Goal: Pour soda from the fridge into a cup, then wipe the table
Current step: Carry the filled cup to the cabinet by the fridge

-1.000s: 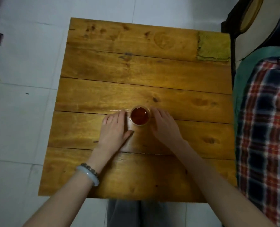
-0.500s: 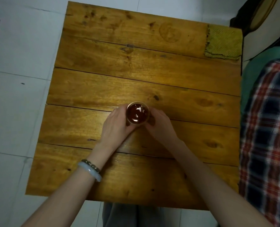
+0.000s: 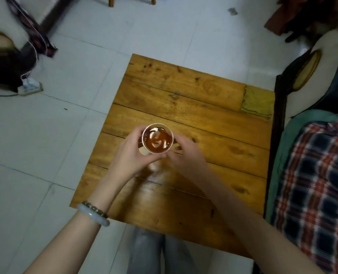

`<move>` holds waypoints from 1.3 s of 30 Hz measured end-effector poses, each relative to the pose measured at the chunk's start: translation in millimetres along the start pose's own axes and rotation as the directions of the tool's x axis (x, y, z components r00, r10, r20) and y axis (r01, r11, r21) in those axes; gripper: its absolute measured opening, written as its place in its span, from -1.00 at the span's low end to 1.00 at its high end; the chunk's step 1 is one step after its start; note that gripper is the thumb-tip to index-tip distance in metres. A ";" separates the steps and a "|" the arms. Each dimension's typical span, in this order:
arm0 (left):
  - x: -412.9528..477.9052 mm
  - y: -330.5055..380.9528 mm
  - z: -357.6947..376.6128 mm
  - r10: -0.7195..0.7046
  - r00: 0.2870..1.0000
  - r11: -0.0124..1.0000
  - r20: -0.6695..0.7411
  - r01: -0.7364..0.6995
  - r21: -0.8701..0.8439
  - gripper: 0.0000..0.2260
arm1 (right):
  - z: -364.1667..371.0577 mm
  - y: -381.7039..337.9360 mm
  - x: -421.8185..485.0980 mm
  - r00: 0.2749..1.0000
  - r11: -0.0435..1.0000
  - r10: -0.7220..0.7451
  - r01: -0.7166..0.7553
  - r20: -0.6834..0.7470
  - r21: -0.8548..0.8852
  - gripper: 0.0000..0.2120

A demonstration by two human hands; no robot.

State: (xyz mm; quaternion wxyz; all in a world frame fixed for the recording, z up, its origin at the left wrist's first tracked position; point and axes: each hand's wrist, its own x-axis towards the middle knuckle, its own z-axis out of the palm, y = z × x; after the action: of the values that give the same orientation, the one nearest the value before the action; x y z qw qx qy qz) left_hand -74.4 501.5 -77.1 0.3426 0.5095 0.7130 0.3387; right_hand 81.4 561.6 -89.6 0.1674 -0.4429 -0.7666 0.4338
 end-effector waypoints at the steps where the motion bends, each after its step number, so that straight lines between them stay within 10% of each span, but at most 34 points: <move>1: -7.1 7.6 -11.8 -0.007 1.000 1.000 -0.026 0.007 -0.020 -0.36 | -2.2 -13.6 -1.8 1.000 1.000 -0.006 0.006 0.028 -0.007 -0.58; 10: -84.4 47.6 -101.7 -0.083 0.955 0.992 -0.285 0.052 -0.116 -0.45 | -4.4 -115.3 -15.3 0.954 0.957 0.005 -0.092 0.301 0.276 -0.42; 24: -239.2 22.8 -207.4 -0.287 0.775 0.958 -0.564 0.212 -0.196 -0.44 | 99.3 -239.4 -46.3 0.582 0.774 -0.062 -0.485 0.811 0.407 -0.43; 39: -394.8 -72.3 -376.5 -0.347 0.620 0.934 -0.703 0.296 -0.200 -0.41 | 300.3 -407.1 -87.8 0.418 0.897 -0.187 -0.296 0.889 0.328 -0.43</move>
State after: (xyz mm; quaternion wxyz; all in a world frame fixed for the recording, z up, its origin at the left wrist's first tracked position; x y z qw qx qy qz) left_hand -326.9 54.4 121.1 0.1017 0.1852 0.8577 0.4687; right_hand -280.0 239.9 82.2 -0.1921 -0.1139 -0.6003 0.7680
